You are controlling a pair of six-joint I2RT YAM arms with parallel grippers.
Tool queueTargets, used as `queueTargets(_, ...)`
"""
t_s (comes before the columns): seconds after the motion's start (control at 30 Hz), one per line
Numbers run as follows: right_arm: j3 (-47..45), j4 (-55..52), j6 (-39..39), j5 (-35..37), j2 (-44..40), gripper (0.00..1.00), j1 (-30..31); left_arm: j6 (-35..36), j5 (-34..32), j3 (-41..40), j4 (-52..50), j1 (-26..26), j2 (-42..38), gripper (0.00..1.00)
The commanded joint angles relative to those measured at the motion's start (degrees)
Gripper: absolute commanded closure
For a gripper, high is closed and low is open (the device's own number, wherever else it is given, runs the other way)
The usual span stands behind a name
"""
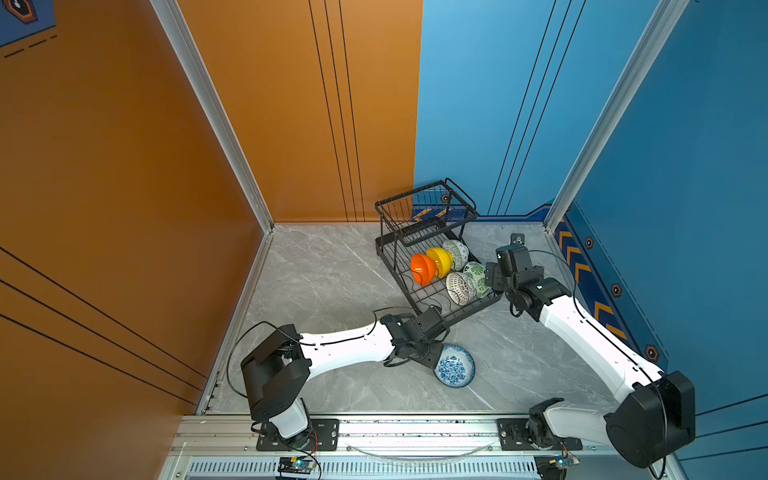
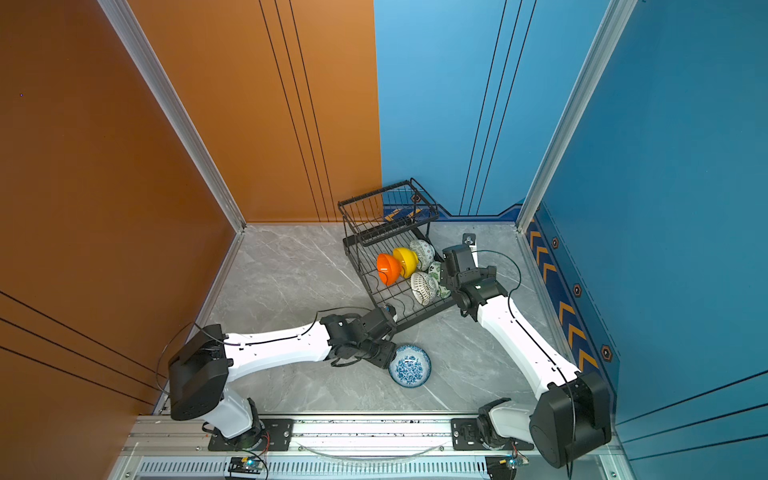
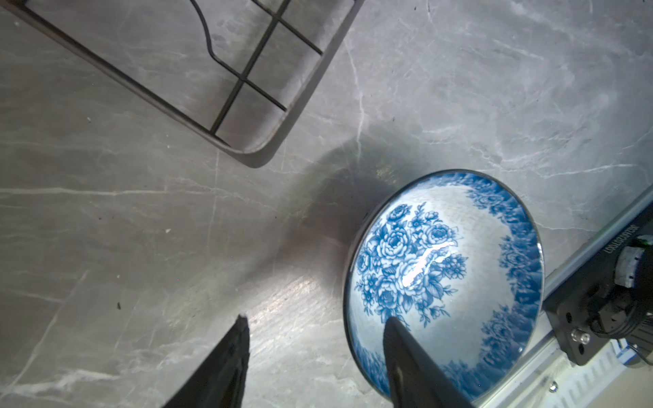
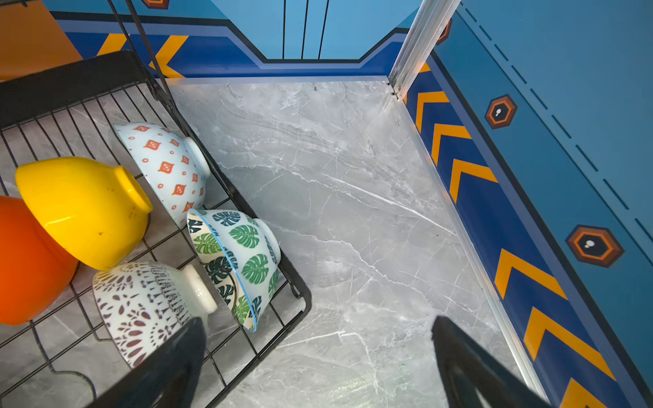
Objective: Load bowls into a dish rack
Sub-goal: Pick up the bowl from the bottom-center of the table.
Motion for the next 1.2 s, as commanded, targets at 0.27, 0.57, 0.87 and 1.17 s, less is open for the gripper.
queueTargets(0.27, -1.7, -1.1, 2.0, -1.4, -0.8, 0.0, -0.4, 0.2, -2.0, 3.2, -2.5, -0.9, 4.8, 0.54)
queueTargets(0.57, -2.7, -0.1, 2.2, -1.1, -0.8, 0.0, -0.5, -0.7, -0.8, 4.4, -2.5, -0.4, 6.2, 0.73)
queueTargets(0.87, -2.9, 0.3, 2.3, -1.2, -1.1, 0.0, -1.0, -2.0, 0.7, 3.9, -1.4, 1.1, 6.4, 0.86)
queueTargets(1.17, -3.5, 0.8, 2.7, -1.4, -1.3, 0.0, -1.3, -2.6, 1.3, 3.7, -1.2, 1.7, 7.4, 1.0)
